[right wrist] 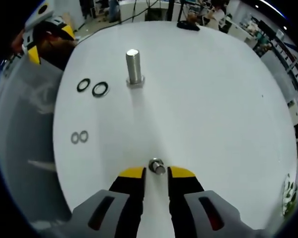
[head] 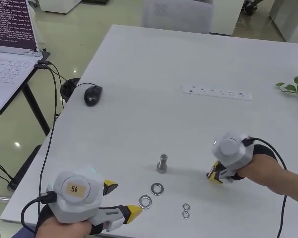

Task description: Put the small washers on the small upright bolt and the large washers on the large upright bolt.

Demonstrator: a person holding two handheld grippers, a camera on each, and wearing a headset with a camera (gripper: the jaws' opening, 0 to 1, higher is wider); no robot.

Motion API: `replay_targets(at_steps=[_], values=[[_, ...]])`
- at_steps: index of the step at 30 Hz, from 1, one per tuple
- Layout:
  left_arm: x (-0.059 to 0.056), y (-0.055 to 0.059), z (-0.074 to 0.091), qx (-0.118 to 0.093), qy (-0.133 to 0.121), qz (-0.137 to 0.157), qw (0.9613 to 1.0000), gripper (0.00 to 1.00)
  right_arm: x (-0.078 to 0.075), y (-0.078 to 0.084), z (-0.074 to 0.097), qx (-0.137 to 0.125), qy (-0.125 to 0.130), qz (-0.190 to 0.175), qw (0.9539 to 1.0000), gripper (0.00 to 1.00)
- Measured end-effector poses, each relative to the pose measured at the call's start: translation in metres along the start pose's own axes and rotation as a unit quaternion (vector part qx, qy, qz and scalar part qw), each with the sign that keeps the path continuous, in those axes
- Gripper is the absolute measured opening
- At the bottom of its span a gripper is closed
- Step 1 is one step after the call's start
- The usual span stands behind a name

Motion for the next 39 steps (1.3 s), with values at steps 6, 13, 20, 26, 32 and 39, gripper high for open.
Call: replay_targets(at_steps=[6,13,20,26,32,39], values=[[-0.002,-0.002,-0.002,0.001,0.004,-0.004,1.0,0.5,0.002,0.009,0.013,-0.013,0.017,-0.032,0.9993,0.21],[-0.004,-0.004,-0.004,0.004,0.009,-0.01,0.9999,0.5,0.012,0.023,0.03,-0.035,0.034,-0.069,0.9964,0.24],[-0.007,-0.004,-0.006,0.01,0.016,-0.015,0.9997,0.5,0.028,0.036,0.042,-0.049,0.05,-0.114,0.991,0.24],[-0.008,-0.004,-0.008,0.015,0.025,-0.02,0.9994,0.5,0.049,0.047,0.046,-0.047,0.048,-0.135,0.9885,0.24],[-0.006,-0.004,-0.012,0.023,0.034,-0.029,0.9987,0.5,0.073,0.05,0.043,-0.044,0.028,-0.141,0.9887,0.24],[-0.004,-0.009,-0.012,0.018,0.034,-0.029,0.9988,0.5,0.093,0.035,0.033,-0.051,0.005,-0.126,0.9907,0.23]])
Point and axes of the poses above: the centre of the closed fingertips' face, and the gripper's own axes: z roughly backward along the fingers, x roughly to its left, y roughly out of its underside, the point moved 10 cm from there along z, roughly backward along the fingers, and after that the axes turned 13 degrees about y, right-handed, at the moved point
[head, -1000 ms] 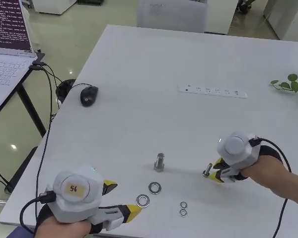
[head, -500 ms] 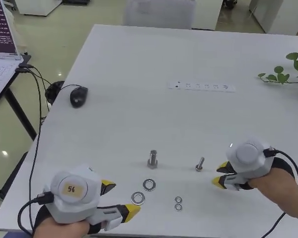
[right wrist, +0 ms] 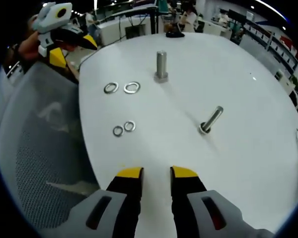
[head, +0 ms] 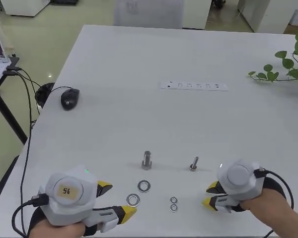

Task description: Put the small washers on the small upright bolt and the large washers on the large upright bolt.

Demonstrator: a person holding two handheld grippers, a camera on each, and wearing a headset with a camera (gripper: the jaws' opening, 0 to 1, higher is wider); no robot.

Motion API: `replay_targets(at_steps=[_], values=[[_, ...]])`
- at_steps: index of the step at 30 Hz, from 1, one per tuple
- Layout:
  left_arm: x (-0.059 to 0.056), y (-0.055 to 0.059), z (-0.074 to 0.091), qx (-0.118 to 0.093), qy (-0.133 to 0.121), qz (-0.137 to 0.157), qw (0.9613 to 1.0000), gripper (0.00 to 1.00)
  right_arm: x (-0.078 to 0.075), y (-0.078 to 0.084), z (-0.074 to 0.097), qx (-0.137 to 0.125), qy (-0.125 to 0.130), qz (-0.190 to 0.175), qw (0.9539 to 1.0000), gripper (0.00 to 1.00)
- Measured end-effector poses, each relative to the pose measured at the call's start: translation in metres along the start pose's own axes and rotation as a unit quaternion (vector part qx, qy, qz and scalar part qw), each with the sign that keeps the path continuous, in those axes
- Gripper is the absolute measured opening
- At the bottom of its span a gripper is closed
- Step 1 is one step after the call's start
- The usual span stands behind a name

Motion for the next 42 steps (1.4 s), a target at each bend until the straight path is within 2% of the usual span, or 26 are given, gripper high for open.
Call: replay_targets(at_steps=[2,5,8,10,13,17,19,25,28,31,36,42], values=[[0.0,-0.001,-0.002,0.002,0.002,-0.002,1.0,0.5,0.008,-0.007,-0.005,-0.005,-0.012,0.004,0.9999,0.23],[-0.001,-0.003,-0.005,0.005,0.006,-0.006,1.0,0.5,0.023,-0.018,-0.008,-0.013,-0.028,0.031,0.999,0.22],[0.0,-0.004,-0.006,0.001,0.005,-0.004,1.0,0.5,0.037,-0.027,-0.012,-0.026,-0.055,0.047,0.997,0.2],[0.0,-0.004,-0.006,-0.002,0.003,-0.001,1.0,0.5,0.043,-0.03,-0.013,-0.028,-0.064,0.052,0.9962,0.17],[-0.001,-0.003,-0.006,-0.004,0.0,0.002,1.0,0.5,0.05,-0.034,-0.019,-0.022,-0.064,0.07,0.9952,0.17],[-0.002,0.0,-0.003,-0.005,-0.004,0.007,1.0,0.5,0.053,-0.037,-0.022,-0.015,-0.061,0.076,0.9952,0.17],[-0.001,0.002,-0.002,-0.006,-0.005,0.009,0.9999,0.49,0.053,-0.038,-0.025,-0.018,-0.061,0.065,0.9958,0.17],[-0.003,0.004,-0.003,-0.006,-0.007,0.013,0.9999,0.49,0.053,-0.041,-0.026,-0.022,-0.055,0.076,0.9954,0.17],[-0.004,0.003,-0.005,-0.007,-0.005,0.011,0.9999,0.49,0.053,-0.041,-0.026,-0.022,-0.056,0.095,0.9937,0.17],[-0.004,0.002,-0.007,-0.009,-0.004,0.01,0.9999,0.49,0.054,-0.042,-0.026,-0.023,-0.058,0.126,0.99,0.18],[-0.005,0.0,-0.008,-0.011,-0.002,0.007,0.9999,0.49,0.055,-0.045,-0.026,-0.016,-0.059,0.134,0.9891,0.18],[-0.006,0.002,-0.008,-0.008,-0.002,0.007,0.9999,0.49,0.055,-0.048,-0.028,-0.019,-0.066,0.155,0.9855,0.17]])
Point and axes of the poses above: the centre of the closed fingertips' face, and the gripper's own axes: z roughly backward along the fingers, x roughly to its left, y roughly out of its underside, the point moved 10 cm from there along z, roughly backward along the fingers, and after that the axes turned 13 degrees about y, right-handed, at the moved point
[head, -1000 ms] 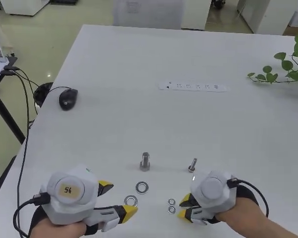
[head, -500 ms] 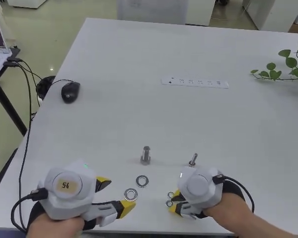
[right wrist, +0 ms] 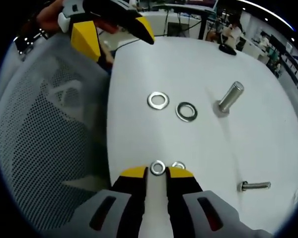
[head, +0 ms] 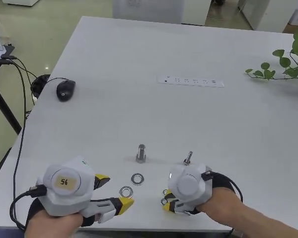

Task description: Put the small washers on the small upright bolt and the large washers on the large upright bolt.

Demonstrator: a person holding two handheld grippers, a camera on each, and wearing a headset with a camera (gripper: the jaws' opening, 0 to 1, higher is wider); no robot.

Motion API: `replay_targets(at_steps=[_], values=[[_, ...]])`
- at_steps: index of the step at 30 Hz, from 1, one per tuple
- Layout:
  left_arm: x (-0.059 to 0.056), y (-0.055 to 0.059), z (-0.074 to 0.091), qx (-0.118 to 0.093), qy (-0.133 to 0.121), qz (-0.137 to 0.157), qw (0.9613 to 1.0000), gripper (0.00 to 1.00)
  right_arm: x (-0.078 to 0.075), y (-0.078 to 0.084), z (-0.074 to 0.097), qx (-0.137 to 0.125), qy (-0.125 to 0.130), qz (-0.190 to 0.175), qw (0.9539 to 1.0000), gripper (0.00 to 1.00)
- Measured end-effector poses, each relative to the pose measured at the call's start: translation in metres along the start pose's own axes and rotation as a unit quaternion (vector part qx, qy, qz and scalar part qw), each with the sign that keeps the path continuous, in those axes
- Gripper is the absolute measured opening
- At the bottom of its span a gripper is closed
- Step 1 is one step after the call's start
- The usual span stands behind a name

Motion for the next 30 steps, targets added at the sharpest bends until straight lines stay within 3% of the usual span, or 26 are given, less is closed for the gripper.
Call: replay_targets(at_steps=[7,16,30], values=[[0.001,0.003,0.002,-0.001,-0.003,0.003,1.0,0.49,-0.001,-0.003,-0.001,0.004,-0.007,0.027,0.9996,0.15],[0.002,0.001,0.005,-0.006,-0.007,0.005,0.9999,0.49,-0.001,0.004,0.0,-0.014,0.004,-0.034,0.9993,0.14],[0.005,0.001,0.007,-0.005,-0.009,0.006,0.9999,0.49,-0.002,0.013,0.005,-0.024,0.015,-0.085,0.996,0.13]])
Point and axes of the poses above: the centre of the closed fingertips' face, and the gripper's own axes: z roughly backward along the fingers, x roughly to its left, y roughly out of its underside, the point moved 10 cm from there along z, roughly backward along the fingers, and after that the axes turned 13 degrees about y, right-handed, at the moved point
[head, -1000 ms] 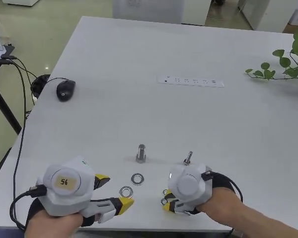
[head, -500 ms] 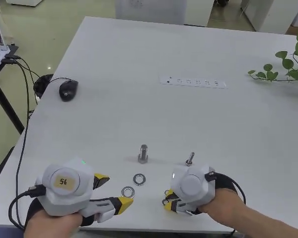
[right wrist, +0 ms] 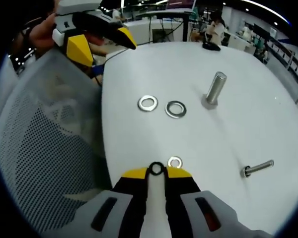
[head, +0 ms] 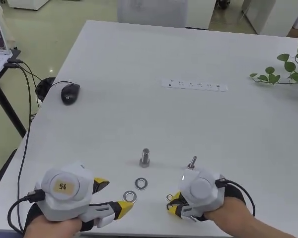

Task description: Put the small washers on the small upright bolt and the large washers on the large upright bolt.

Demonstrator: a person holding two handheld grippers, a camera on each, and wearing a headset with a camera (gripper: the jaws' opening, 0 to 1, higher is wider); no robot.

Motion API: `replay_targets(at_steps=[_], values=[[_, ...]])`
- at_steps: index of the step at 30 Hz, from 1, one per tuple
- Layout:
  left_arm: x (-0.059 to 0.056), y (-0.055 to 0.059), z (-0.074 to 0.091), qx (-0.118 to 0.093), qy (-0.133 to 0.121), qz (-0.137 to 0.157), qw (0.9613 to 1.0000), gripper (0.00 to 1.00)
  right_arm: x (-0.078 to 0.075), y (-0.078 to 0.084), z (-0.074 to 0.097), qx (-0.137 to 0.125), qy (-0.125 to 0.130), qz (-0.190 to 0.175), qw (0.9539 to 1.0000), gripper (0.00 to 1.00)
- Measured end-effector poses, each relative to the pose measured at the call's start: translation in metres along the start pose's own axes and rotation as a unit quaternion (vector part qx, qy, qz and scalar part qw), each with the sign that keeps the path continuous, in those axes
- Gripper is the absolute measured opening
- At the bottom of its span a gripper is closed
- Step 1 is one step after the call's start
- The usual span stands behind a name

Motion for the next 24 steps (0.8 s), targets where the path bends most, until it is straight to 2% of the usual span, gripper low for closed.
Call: replay_targets(at_steps=[11,20,24], values=[[0.0,-0.004,-0.004,0.002,0.006,-0.004,1.0,0.49,-0.015,0.018,0.017,0.003,0.03,-0.036,0.9989,0.13],[0.001,-0.003,-0.004,0.003,0.007,-0.005,1.0,0.49,-0.04,0.037,0.035,0.014,0.066,-0.07,0.9953,0.13],[0.001,-0.002,-0.004,0.002,0.006,-0.003,1.0,0.49,-0.052,0.041,0.041,0.018,0.075,-0.074,0.9943,0.13]])
Point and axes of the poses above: the centre of the closed fingertips' face, and the gripper's own axes: z roughly backward along the fingers, x roughly to its left, y roughly out of its underside, the point moved 10 cm from there along z, roughly backward along the fingers, and after that the axes turned 13 degrees about y, right-handed, at the moved point
